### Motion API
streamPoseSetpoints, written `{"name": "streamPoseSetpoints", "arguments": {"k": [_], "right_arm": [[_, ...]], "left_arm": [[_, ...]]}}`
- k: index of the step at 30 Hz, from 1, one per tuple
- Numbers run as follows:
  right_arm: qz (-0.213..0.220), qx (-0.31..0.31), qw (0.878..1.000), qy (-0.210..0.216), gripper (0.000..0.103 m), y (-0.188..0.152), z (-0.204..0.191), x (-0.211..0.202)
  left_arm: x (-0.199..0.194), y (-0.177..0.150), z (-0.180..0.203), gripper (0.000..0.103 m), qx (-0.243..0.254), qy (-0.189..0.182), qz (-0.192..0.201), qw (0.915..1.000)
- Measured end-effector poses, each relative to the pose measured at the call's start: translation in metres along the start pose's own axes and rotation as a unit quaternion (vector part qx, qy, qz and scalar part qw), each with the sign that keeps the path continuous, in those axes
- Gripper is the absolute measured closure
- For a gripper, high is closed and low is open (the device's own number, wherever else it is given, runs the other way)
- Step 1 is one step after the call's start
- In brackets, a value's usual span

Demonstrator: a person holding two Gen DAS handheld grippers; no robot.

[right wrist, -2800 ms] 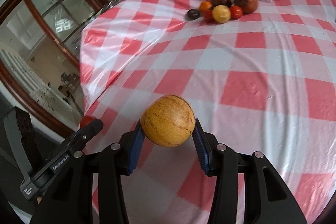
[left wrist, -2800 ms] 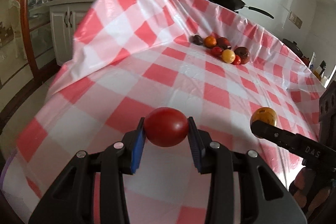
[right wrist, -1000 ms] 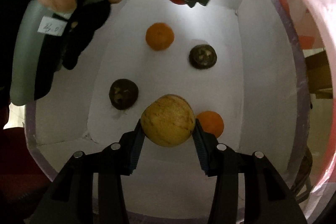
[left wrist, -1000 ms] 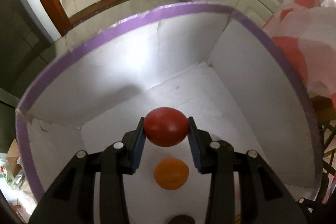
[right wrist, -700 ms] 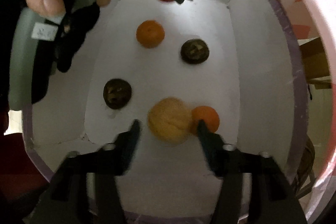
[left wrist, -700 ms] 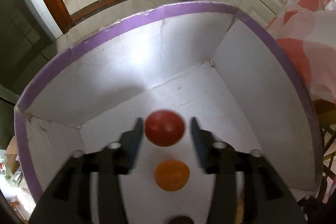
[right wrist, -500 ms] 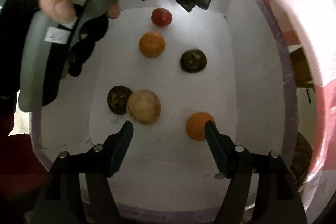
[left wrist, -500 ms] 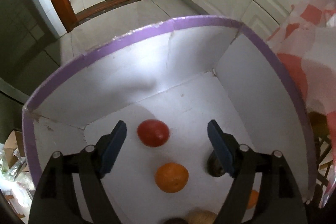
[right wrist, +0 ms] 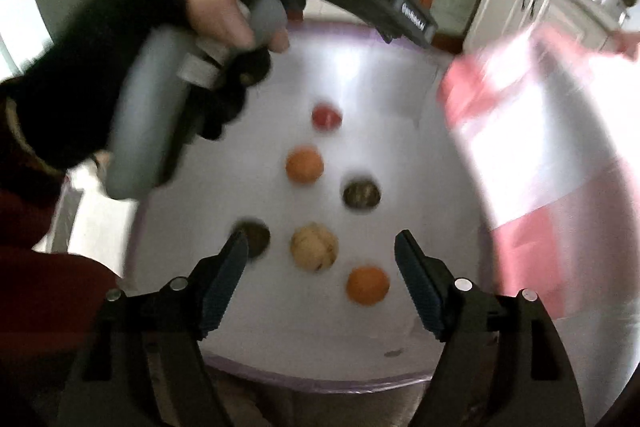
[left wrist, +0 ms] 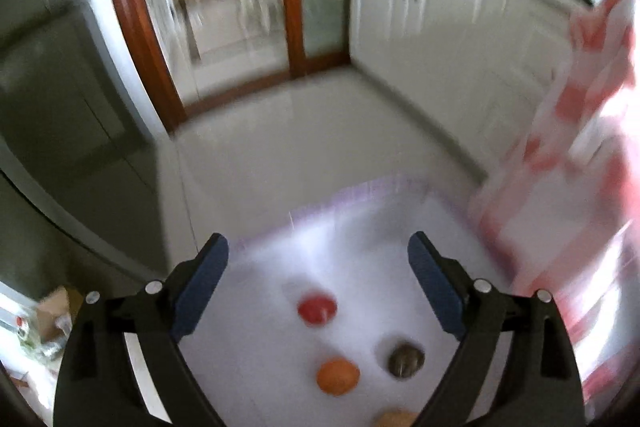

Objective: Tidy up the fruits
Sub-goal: 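Move both open tools back over the fruit pile on the table, then grasp the large red apple with the right tool while the left tool grasps the yellow round fruit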

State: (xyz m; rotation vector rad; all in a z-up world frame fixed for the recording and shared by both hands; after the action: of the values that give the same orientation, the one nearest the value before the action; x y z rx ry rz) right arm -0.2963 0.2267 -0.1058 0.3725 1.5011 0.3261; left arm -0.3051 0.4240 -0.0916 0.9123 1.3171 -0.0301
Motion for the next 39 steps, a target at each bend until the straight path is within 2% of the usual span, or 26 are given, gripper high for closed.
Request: {"name": "streamPoseSetpoints", "arguments": {"k": [2, 5, 7, 10, 13, 15, 17, 19, 20, 21, 23, 28, 31, 33, 36, 39], "right_arm": [[0.045, 0.007, 0.999, 0.003, 0.024, 0.007, 0.006, -0.029], [0.121, 0.035, 0.992, -0.005, 0.021, 0.012, 0.025, -0.079], [0.163, 0.062, 0.984, -0.021, 0.019, 0.01, 0.044, -0.109], [0.225, 0.126, 0.965, -0.055, 0.016, -0.006, 0.086, -0.163], [0.267, 0.202, 0.936, -0.11, 0.016, -0.041, 0.137, -0.204], [0.282, 0.264, 0.91, -0.147, 0.016, -0.075, 0.176, -0.231], [0.287, 0.321, 0.887, -0.166, 0.016, -0.106, 0.206, -0.244], [0.293, 0.384, 0.856, -0.187, 0.016, -0.144, 0.239, -0.259], [0.292, 0.406, 0.844, -0.195, 0.016, -0.159, 0.25, -0.265], [0.289, 0.426, 0.832, -0.206, 0.016, -0.176, 0.264, -0.268], [0.278, 0.458, 0.813, -0.228, 0.016, -0.198, 0.288, -0.266], [0.245, 0.547, 0.763, -0.242, 0.016, -0.268, 0.365, -0.268], [0.237, 0.589, 0.736, -0.235, 0.016, -0.304, 0.399, -0.265], [0.226, 0.605, 0.727, -0.233, 0.016, -0.315, 0.424, -0.26], [0.21, 0.616, 0.725, -0.226, 0.016, -0.317, 0.463, -0.25], [0.2, 0.616, 0.729, -0.222, 0.016, -0.308, 0.494, -0.24]], "left_arm": [[-0.034, 0.017, 0.007, 0.005, -0.006, -0.005, 0.055, 0.9984], [-0.095, 0.043, 0.029, 0.002, -0.011, -0.046, 0.144, 0.9885], [-0.127, 0.054, 0.053, 0.002, 0.002, -0.08, 0.178, 0.9809], [-0.166, 0.065, 0.111, 0.002, 0.05, -0.144, 0.203, 0.9672], [-0.191, 0.064, 0.173, 0.002, 0.101, -0.19, 0.21, 0.9538], [-0.2, 0.057, 0.225, 0.002, 0.137, -0.223, 0.202, 0.9438], [-0.2, 0.048, 0.281, 0.002, 0.172, -0.255, 0.177, 0.9351], [-0.19, 0.032, 0.326, 0.002, 0.196, -0.269, 0.146, 0.9316], [-0.181, 0.026, 0.348, 0.002, 0.206, -0.272, 0.125, 0.9317], [-0.167, 0.02, 0.381, 0.002, 0.213, -0.275, 0.087, 0.9337], [-0.15, 0.012, 0.423, 0.002, 0.209, -0.287, 0.044, 0.9339], [-0.13, 0.006, 0.504, 0.002, 0.201, -0.297, 0.015, 0.9335], [-0.124, 0.017, 0.532, 0.002, 0.171, -0.322, 0.012, 0.9311], [-0.117, 0.026, 0.555, 0.002, 0.148, -0.333, 0.01, 0.9312], [-0.105, 0.04, 0.569, 0.002, 0.117, -0.353, 0.004, 0.9282], [-0.088, 0.056, 0.569, 0.002, 0.089, -0.375, 0.0, 0.9227]]}}
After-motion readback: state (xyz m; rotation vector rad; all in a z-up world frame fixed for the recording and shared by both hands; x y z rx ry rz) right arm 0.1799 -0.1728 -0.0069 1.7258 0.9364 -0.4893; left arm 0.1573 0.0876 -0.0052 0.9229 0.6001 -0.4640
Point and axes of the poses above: each gripper's, at about its wrist camera, not at the fingertips, and x roughly the way its jaws point, z to its right, y to its top, the point moved 7 cm from there along x, roughly the way its jaws point, and after that the axes turned 8 degrees about -z, right-handed, at the moved point
